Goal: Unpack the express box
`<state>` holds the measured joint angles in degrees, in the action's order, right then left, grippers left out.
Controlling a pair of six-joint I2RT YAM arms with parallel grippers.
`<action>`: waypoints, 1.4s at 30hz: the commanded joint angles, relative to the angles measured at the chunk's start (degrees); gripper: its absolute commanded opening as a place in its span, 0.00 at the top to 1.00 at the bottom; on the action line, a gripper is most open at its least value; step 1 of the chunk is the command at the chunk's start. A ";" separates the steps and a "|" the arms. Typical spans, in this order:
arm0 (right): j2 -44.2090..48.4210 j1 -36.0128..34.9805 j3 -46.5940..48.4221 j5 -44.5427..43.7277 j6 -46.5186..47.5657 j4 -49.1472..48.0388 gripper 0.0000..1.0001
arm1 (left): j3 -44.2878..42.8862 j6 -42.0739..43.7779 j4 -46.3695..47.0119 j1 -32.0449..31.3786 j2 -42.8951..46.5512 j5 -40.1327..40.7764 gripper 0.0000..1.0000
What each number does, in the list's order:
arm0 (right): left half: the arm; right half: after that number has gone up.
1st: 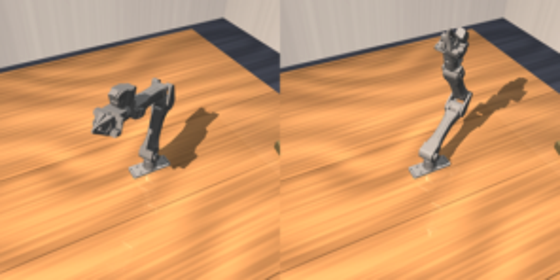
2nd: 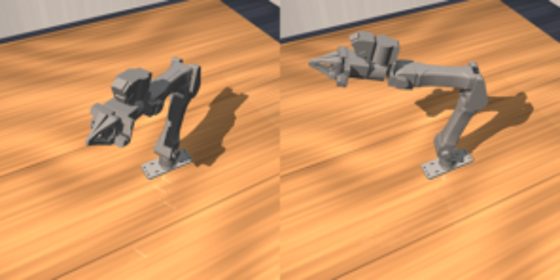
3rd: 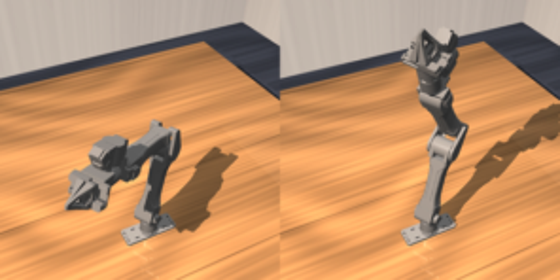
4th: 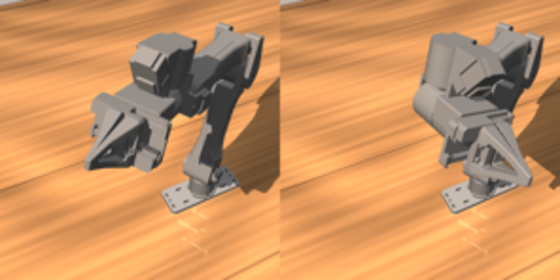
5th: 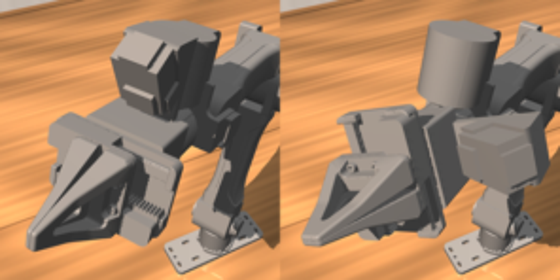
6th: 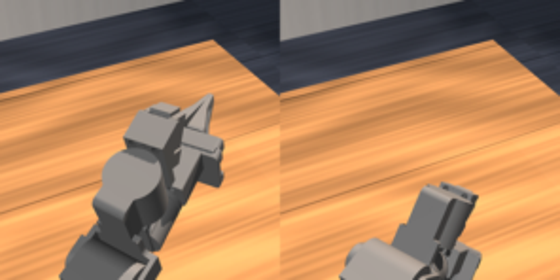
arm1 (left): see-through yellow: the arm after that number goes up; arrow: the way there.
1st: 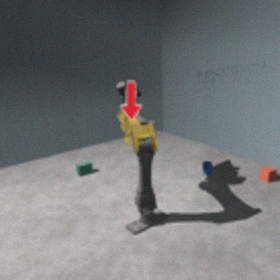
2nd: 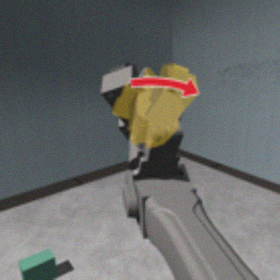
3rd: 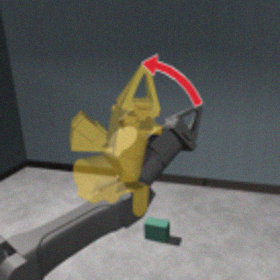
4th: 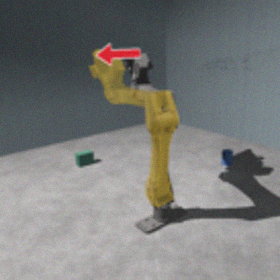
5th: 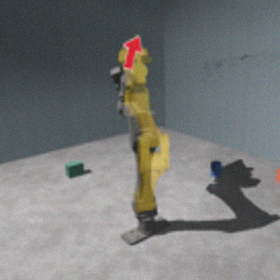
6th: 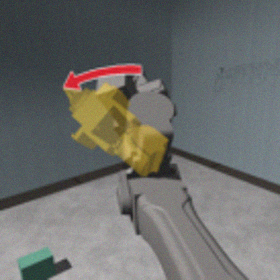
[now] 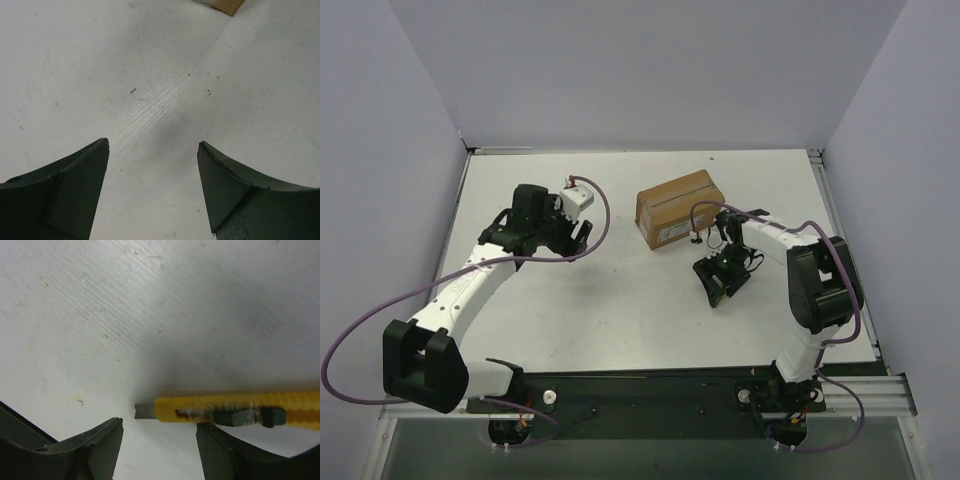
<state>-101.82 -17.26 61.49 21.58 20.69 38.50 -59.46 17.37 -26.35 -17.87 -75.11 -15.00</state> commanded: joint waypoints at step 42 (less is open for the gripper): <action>5.31 5.13 -9.28 -7.78 24.48 -9.58 0.54 | -3.47 7.16 -2.04 -2.26 -1.71 1.21 0.19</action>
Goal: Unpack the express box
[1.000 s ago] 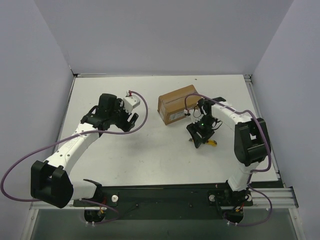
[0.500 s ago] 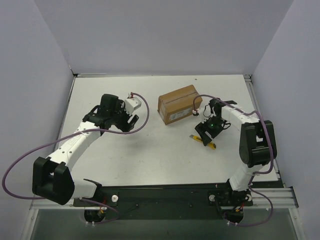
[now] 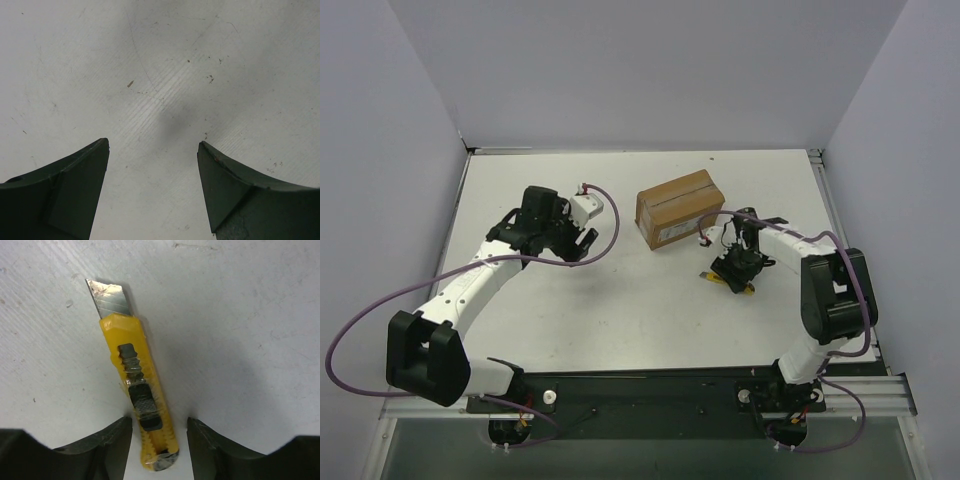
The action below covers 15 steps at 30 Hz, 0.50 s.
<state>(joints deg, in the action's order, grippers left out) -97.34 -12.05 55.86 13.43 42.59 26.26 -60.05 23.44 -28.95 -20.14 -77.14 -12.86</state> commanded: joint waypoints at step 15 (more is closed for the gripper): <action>16.20 -7.97 2.75 3.17 3.02 5.20 1.00 | -19.12 -10.15 2.05 -0.07 -2.83 -20.07 0.19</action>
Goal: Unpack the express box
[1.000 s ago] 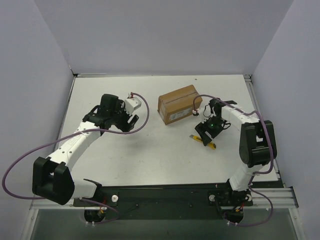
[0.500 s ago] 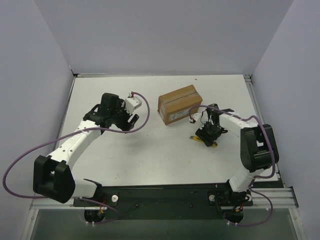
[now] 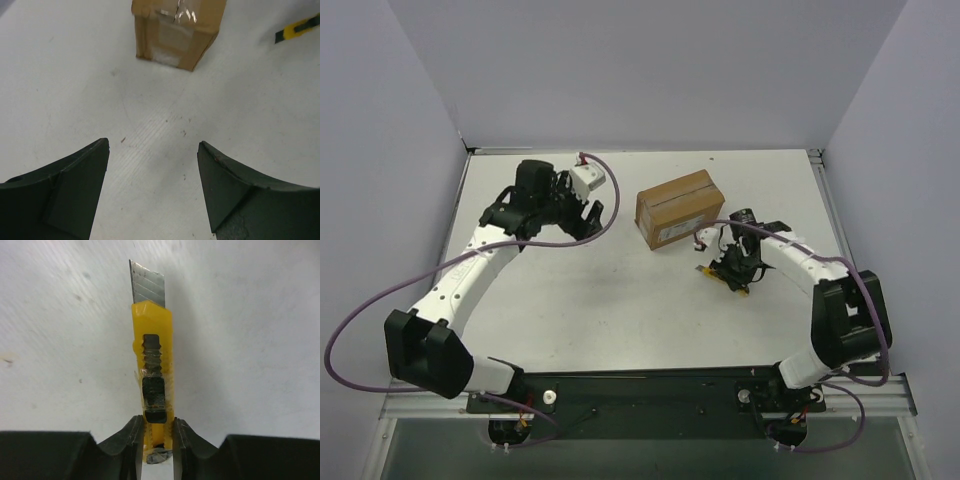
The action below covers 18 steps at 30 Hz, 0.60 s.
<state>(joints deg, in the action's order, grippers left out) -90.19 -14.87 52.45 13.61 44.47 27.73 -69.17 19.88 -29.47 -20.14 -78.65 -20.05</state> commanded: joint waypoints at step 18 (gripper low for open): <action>12.06 -21.06 24.99 -4.99 12.48 -4.06 1.00 | -36.39 -9.68 -7.95 -4.82 -18.90 -32.76 0.20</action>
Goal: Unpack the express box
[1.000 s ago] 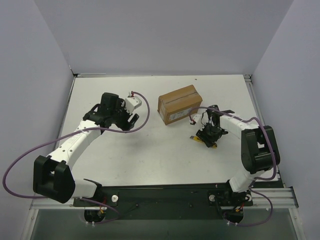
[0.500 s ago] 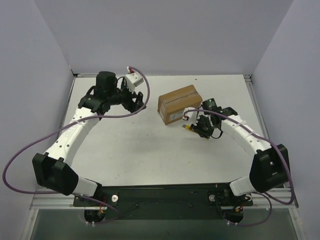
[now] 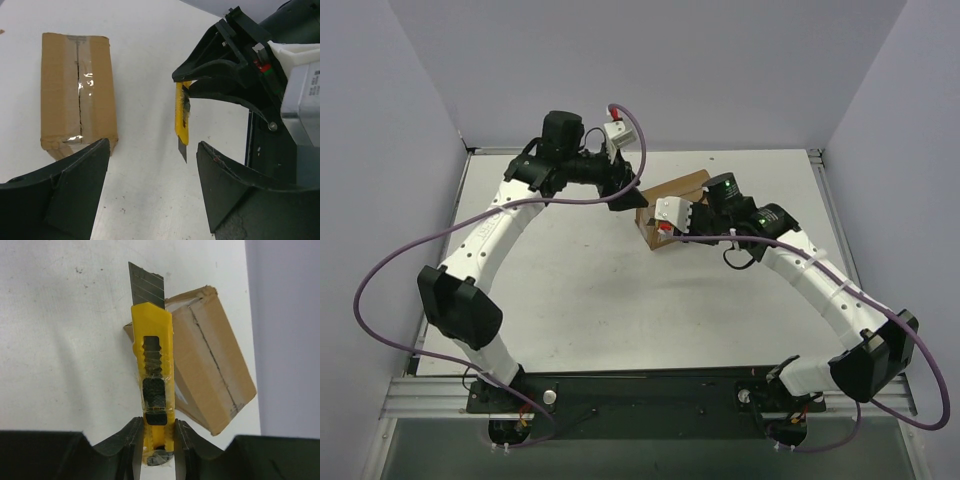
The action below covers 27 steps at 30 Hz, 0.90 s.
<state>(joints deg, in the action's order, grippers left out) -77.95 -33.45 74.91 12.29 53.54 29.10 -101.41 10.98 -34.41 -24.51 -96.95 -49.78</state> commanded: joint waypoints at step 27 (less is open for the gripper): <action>3.42 -11.11 -2.49 -10.71 10.71 -22.42 1.00 | -2.66 0.09 -6.89 -3.61 -0.96 1.35 0.94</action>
<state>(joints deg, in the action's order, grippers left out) -77.30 -44.05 73.41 2.00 63.31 9.82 -103.53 9.39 -40.42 -28.12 -99.20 -48.03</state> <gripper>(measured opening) 0.262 0.194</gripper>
